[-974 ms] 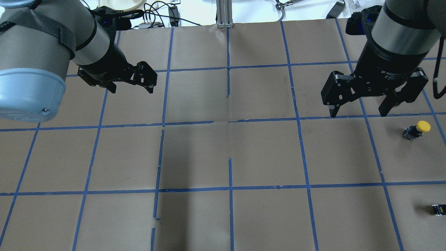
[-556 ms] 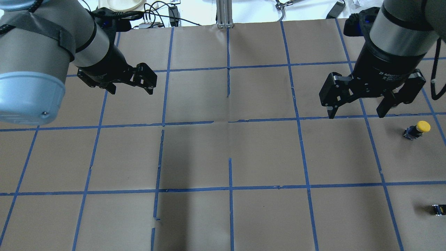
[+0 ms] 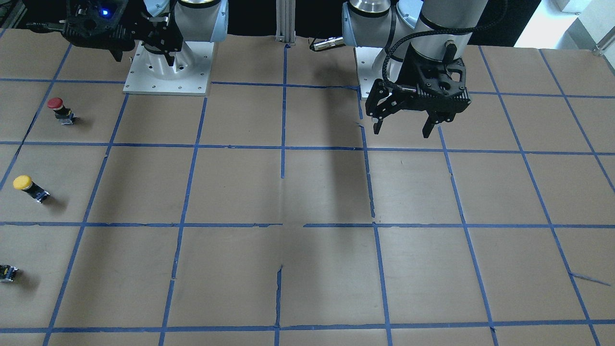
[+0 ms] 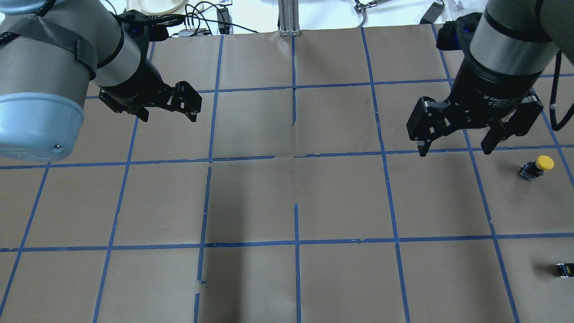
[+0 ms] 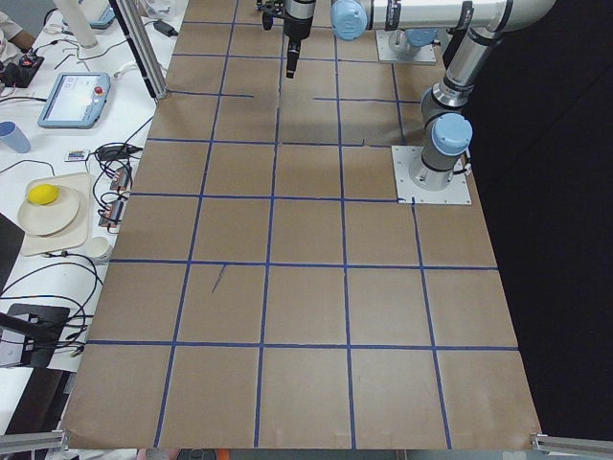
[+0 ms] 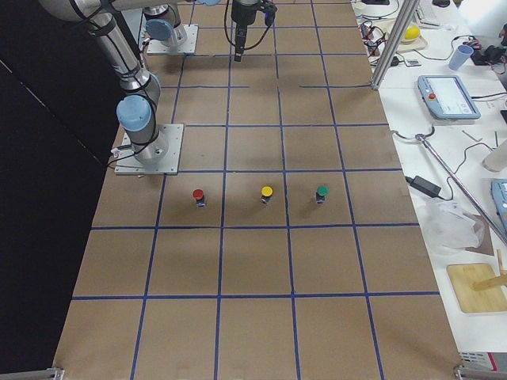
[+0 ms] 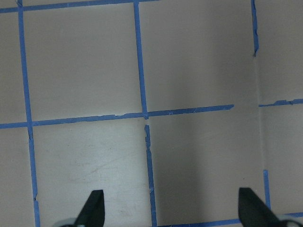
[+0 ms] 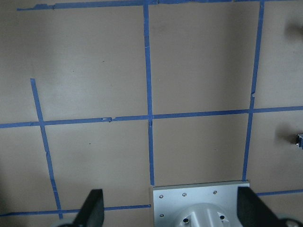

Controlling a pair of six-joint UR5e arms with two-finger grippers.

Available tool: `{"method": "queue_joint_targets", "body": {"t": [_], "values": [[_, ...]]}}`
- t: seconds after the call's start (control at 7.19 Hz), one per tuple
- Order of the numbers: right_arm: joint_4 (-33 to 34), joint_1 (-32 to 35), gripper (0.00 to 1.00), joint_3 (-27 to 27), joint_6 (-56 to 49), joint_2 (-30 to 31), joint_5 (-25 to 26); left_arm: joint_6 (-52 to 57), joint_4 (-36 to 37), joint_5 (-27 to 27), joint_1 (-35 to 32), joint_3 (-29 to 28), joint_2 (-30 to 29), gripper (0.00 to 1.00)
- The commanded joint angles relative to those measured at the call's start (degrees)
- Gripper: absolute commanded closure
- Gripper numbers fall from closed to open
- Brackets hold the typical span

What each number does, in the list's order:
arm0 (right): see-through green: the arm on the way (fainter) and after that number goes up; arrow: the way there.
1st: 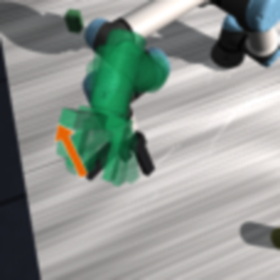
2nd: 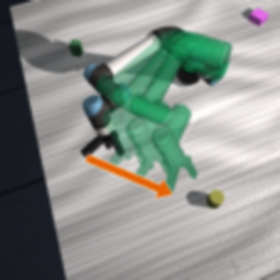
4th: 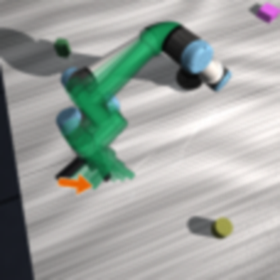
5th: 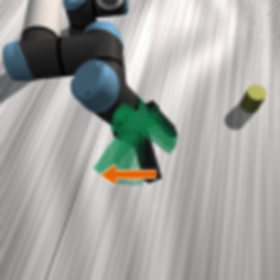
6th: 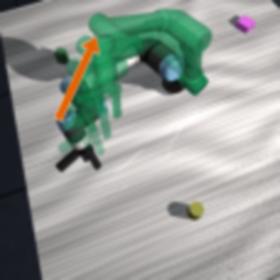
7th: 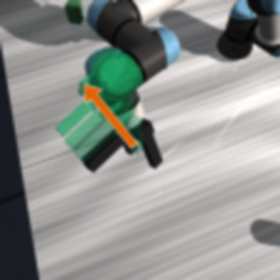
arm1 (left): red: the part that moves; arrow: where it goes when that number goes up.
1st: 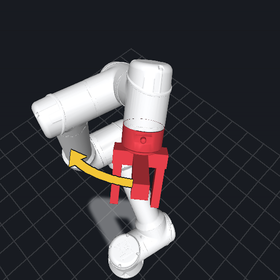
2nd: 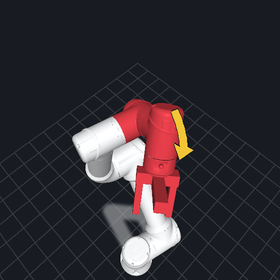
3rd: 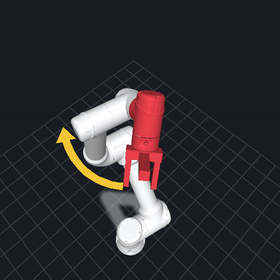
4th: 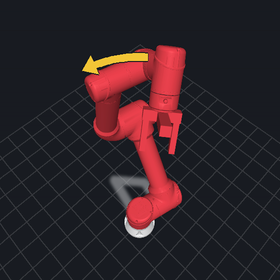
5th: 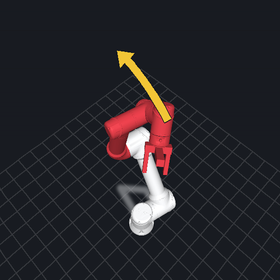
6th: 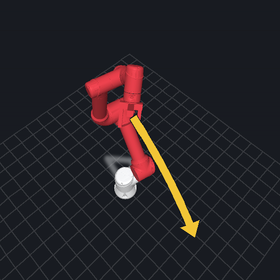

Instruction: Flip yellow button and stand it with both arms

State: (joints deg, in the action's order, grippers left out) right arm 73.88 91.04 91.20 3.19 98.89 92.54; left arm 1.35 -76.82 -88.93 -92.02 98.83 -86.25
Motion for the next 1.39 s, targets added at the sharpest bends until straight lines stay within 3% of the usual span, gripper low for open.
{"method": "queue_joint_targets", "body": {"t": [0.0, 0.97, 1.25], "values": [[3.4, 0.1, 0.00, 0.2, -0.2, -0.5, -0.1, -0.1, 0.0, 0.0, 0.0, -1.1, -0.6, 0.00], [7.5, -0.5, 0.00, 0.7, -0.4, -2.3, -0.1, 0.2, -0.8, 0.1, 0.0, 0.3, 0.6, 0.00], [7.6, -0.8, 0.00, 0.6, -0.7, -2.0, 0.4, 0.5, -0.3, -0.1, 0.1, -0.1, -2.0, 0.00]]}}
